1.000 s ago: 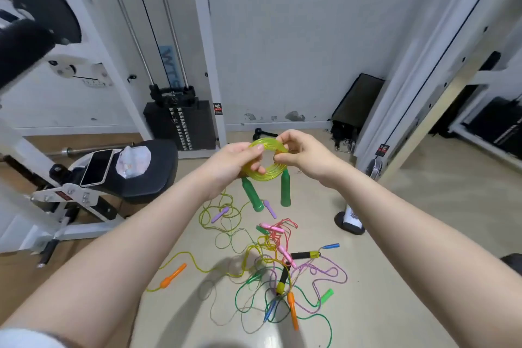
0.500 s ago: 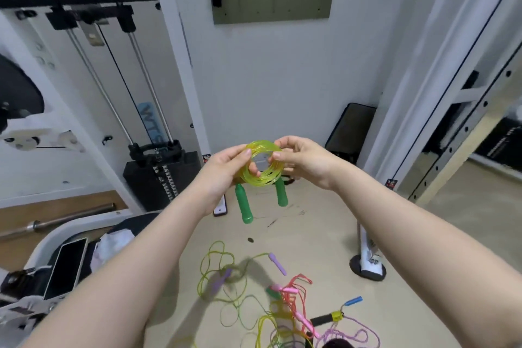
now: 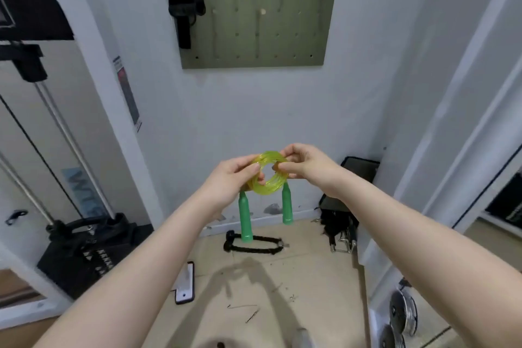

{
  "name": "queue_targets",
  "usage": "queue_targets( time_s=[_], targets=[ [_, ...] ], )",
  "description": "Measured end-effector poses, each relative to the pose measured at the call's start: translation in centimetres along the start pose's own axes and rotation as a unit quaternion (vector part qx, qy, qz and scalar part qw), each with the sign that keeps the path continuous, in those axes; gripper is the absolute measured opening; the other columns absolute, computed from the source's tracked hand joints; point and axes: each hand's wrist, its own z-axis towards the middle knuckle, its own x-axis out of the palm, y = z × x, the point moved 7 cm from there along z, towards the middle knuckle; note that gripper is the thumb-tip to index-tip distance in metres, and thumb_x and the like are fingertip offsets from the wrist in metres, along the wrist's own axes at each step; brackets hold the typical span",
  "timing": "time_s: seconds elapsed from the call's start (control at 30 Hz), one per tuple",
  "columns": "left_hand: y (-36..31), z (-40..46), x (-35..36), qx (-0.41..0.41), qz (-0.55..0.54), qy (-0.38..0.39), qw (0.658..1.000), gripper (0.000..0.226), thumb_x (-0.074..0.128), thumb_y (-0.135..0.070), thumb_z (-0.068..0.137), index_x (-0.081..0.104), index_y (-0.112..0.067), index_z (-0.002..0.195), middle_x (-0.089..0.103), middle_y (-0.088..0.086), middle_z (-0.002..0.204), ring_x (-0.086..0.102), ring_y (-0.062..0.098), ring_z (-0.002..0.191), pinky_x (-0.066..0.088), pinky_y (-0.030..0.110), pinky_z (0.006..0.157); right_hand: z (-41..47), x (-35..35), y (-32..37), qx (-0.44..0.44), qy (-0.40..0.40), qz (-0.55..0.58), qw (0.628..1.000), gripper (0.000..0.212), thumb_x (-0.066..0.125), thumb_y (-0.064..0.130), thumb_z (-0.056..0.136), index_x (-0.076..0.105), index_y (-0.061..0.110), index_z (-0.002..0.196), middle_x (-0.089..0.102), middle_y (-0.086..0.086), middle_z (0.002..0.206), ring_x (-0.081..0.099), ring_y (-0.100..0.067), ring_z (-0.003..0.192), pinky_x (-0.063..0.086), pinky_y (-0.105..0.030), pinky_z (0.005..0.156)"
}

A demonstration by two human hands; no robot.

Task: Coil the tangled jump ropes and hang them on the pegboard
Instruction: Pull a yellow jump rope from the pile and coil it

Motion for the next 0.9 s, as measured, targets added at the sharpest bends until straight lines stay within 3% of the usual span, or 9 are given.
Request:
queue_targets(
  time_s=[0.13,0.3,0.4,0.5,0.7,0.8,0.9],
  targets=[
    [-0.5,14.1,0.3,-0.010,-0.004,-0.067,0.998,0.024,0.049,-0.012,0.095,0.062,-0.015,0.115,0.065,0.001,0.083,0.062,0.008,0.076,0.052,0.012,0.071,12.3,-7.8,0.5,0.013,0.013,-0.014,1.000,0.015,0.061,0.001,0.086,0.054,0.014,0.090,0.058,-0.017,0.095,0.059,-0.026,0.090,0.049,-0.040,0.092],
    [-5.8,27.7,0.6,0.046,0.028,-0.121,0.991,0.018,0.050,-0.009,0.095,0.064,-0.017,0.103,0.061,0.005,0.082,0.060,0.011,0.077,0.053,0.022,0.077,24.4,-15.8,6.3,-0.041,0.010,0.000,0.999,0.015,0.060,0.001,0.086,0.056,0.016,0.087,0.064,-0.008,0.083,0.064,-0.017,0.075,0.053,-0.024,0.073],
    [-8.3,32.9,-1.0,0.082,0.063,-0.135,0.985,0.016,0.053,-0.009,0.093,0.062,-0.022,0.096,0.058,0.005,0.079,0.057,0.011,0.071,0.053,0.022,0.070,29.3,-17.7,8.6,-0.089,0.001,-0.011,0.996,0.015,0.061,0.002,0.086,0.056,0.016,0.086,0.065,-0.005,0.078,0.064,-0.012,0.068,0.052,-0.024,0.070],
    [-10.5,37.2,-3.0,0.125,0.079,-0.151,0.977,0.017,0.056,-0.008,0.091,0.061,-0.023,0.095,0.059,0.000,0.074,0.055,0.006,0.063,0.048,0.016,0.057,33.5,-19.3,11.4,-0.147,-0.021,-0.041,0.988,0.015,0.064,0.003,0.084,0.057,0.016,0.084,0.064,-0.009,0.078,0.063,-0.017,0.071,0.053,-0.033,0.076],
    [-14.5,45.2,-7.2,0.194,0.093,-0.173,0.961,0.019,0.056,-0.008,0.091,0.054,-0.023,0.103,0.061,-0.003,0.071,0.056,0.006,0.063,0.044,0.024,0.058,41.2,-21.3,16.2,-0.226,-0.033,-0.071,0.971,0.016,0.063,0.005,0.085,0.057,0.020,0.088,0.066,-0.003,0.074,0.061,-0.016,0.071,0.051,-0.037,0.079],
    [-16.3,48.9,-9.6,0.197,0.128,-0.166,0.958,0.019,0.058,-0.014,0.091,0.051,-0.026,0.104,0.063,-0.004,0.070,0.057,0.009,0.064,0.042,0.030,0.059,44.7,-21.5,18.5,-0.253,-0.049,-0.071,0.964,0.017,0.059,0.007,0.089,0.056,0.023,0.089,0.068,0.001,0.073,0.062,-0.010,0.067,0.050,-0.031,0.077],
    [-18.6,52.3,-11.9,0.218,0.232,-0.172,0.932,0.018,0.058,-0.016,0.090,0.050,-0.026,0.103,0.065,0.004,0.079,0.056,0.016,0.068,0.045,0.032,0.061,48.4,-21.7,20.3,-0.273,-0.069,-0.069,0.957,0.017,0.057,0.005,0.090,0.055,0.022,0.089,0.066,0.004,0.074,0.061,-0.003,0.064,0.049,-0.021,0.070]
  ],
)
